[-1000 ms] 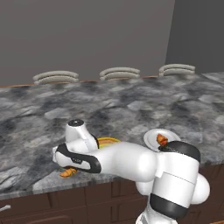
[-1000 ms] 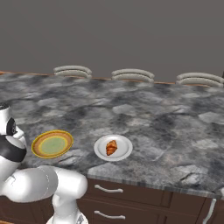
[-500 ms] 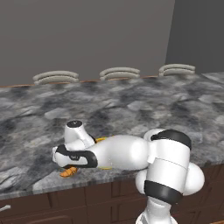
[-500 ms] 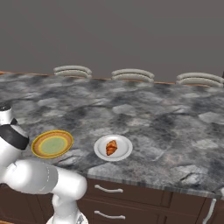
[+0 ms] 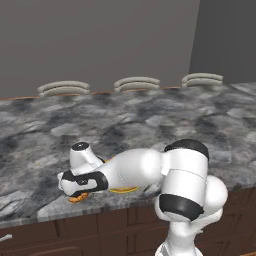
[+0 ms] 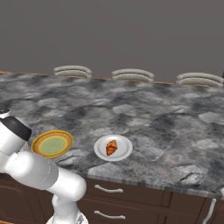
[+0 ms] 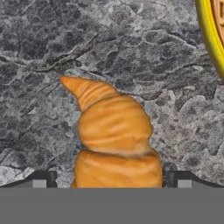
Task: Place the pastries on the plates.
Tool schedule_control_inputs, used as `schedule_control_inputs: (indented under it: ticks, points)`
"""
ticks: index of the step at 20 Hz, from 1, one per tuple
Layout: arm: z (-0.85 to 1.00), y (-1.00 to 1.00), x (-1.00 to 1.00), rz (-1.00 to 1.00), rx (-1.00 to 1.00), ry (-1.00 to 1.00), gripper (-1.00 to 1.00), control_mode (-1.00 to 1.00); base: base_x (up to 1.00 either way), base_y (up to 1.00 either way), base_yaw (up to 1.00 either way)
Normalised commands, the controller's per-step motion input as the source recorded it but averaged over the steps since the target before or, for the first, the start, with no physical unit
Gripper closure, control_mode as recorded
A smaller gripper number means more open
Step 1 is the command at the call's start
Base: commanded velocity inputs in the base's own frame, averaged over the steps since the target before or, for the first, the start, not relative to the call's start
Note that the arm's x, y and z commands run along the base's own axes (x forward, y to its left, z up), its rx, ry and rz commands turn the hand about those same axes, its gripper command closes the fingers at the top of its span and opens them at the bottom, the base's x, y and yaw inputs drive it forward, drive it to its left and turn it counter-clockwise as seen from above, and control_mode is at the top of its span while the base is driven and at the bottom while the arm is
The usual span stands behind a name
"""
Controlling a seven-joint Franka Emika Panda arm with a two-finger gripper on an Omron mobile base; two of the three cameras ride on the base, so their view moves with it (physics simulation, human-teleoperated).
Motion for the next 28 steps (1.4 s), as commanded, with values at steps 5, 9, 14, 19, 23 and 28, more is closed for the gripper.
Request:
schedule_control_inputs:
  ticks: [5, 9, 14, 19, 23, 28]
  points:
    - [-0.01, 0.0, 0.0, 0.0, 0.0, 0.0, 1.0, -1.0, 0.0, 0.0, 0.0]
    - [0.19, -0.04, 0.0, -0.02, 0.01, 0.0, 1.0, -1.0, 0.0, 0.0, 0.0]
    - [0.69, -0.61, 0.0, -0.05, 0.05, 0.0, 1.0, -1.0, 0.0, 0.0, 0.0]
    - [0.36, -1.0, 0.0, -0.04, 0.0, -0.01, 1.0, -1.0, 0.0, 0.0, 0.0]
    - [-0.21, -0.95, 0.2, -0.01, -0.02, 0.0, 1.0, -1.0, 0.0, 0.0, 0.0]
    - [0.0, -0.56, 0.76, 0.0, 0.0, -0.06, 1.0, -1.0, 0.0, 0.0, 0.0]
